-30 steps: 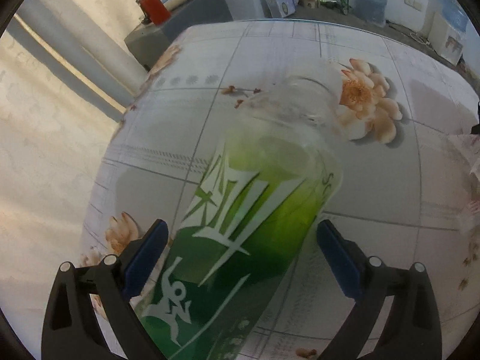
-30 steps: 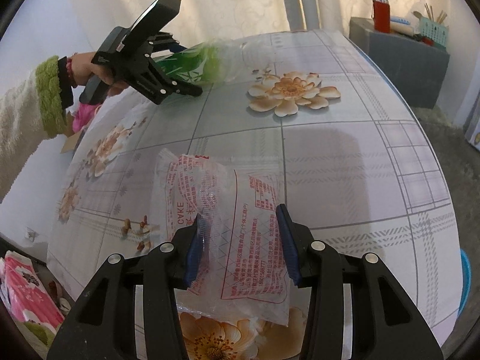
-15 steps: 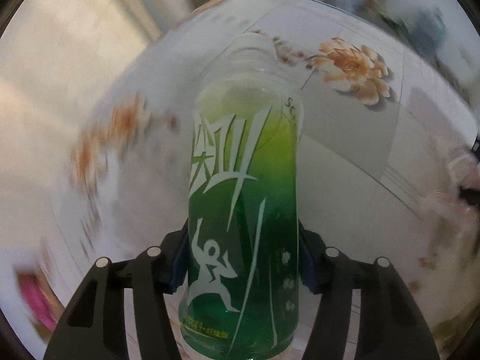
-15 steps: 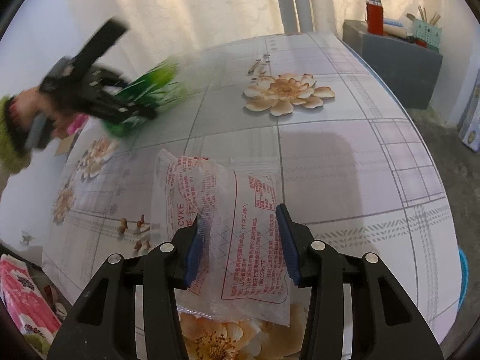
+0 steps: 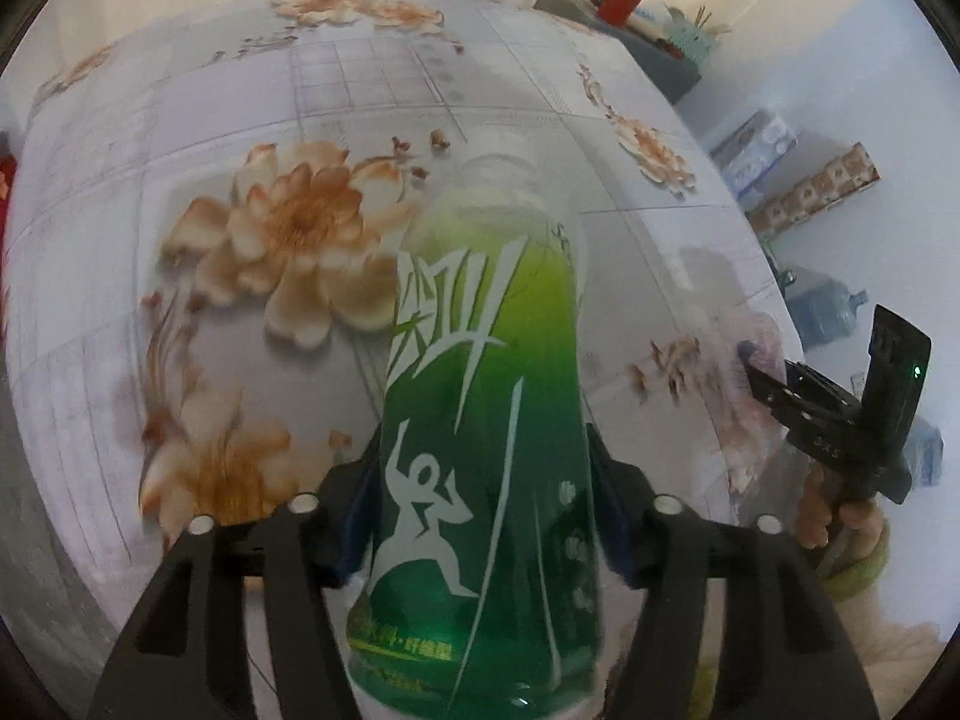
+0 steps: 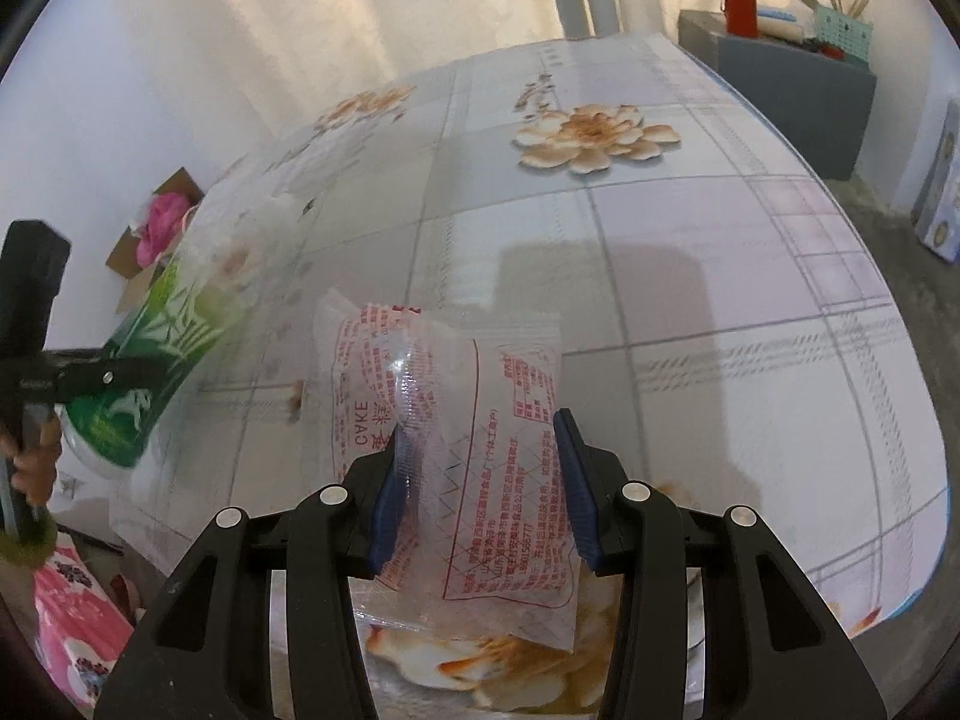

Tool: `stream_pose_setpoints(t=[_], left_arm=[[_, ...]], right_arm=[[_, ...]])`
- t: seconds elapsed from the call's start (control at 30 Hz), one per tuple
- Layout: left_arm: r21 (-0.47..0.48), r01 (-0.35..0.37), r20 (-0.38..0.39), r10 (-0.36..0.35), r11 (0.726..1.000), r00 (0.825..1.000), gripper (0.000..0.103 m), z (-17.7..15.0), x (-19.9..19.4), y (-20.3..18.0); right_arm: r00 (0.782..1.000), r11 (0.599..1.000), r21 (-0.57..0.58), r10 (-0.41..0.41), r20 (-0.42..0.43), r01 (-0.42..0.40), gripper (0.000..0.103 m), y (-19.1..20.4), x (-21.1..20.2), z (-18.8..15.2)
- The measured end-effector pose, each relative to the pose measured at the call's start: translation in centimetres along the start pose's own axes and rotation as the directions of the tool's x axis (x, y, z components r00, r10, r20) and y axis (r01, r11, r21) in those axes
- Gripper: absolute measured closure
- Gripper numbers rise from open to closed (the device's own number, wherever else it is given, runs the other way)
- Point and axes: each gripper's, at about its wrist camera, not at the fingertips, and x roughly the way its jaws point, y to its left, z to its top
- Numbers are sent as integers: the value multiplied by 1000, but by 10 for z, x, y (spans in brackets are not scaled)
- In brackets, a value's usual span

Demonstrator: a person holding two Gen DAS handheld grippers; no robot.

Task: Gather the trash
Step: 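Grasp the green-labelled bottle with the left tool while the right tool holds the bag, then hold the bottle in the left tool and the bag in the right tool above the table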

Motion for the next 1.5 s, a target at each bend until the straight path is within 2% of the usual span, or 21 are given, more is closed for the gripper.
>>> stream_pose_setpoints(t=[0.07, 0.2, 0.33, 0.4, 0.5, 0.63, 0.83, 1.1, 1.5], left_arm=[[6, -17, 31, 17, 1000, 999, 25, -5, -3, -2], [30, -77, 88, 74, 997, 993, 23, -1, -9, -12], [97, -185, 116, 174, 978, 978, 22, 6, -2, -22], [119, -205, 106, 192, 972, 976, 22, 7, 2, -22], [138, -221, 93, 209, 966, 973, 22, 6, 10, -23], [143, -222, 96, 210, 965, 973, 26, 5, 12, -26], [135, -179, 78, 170, 975, 982, 45, 4, 17, -31], [86, -169, 101, 160, 982, 982, 46, -1, 14, -29], [83, -217, 215, 196, 973, 957, 46, -13, -10, -43]], right_arm=[[1000, 1000, -5, -4, -9, 4, 51, 4, -1, 1], [999, 1000, -5, 16, -35, -17, 37, 10, 0, 1], [997, 999, 12, 52, -61, -51, 27, 11, 4, 5], [996, 999, 10, 54, -75, -53, 25, 12, 5, 7], [996, 1000, -19, 11, -93, -13, 25, 19, 7, 7], [994, 995, -81, -57, -94, 49, 25, 30, 9, 1], [988, 984, -135, -127, -82, 116, 27, 35, 8, -8], [978, 971, -152, -197, -64, 185, 44, 38, 6, -15], [985, 984, -82, -161, -66, 156, 57, 26, 2, -12]])
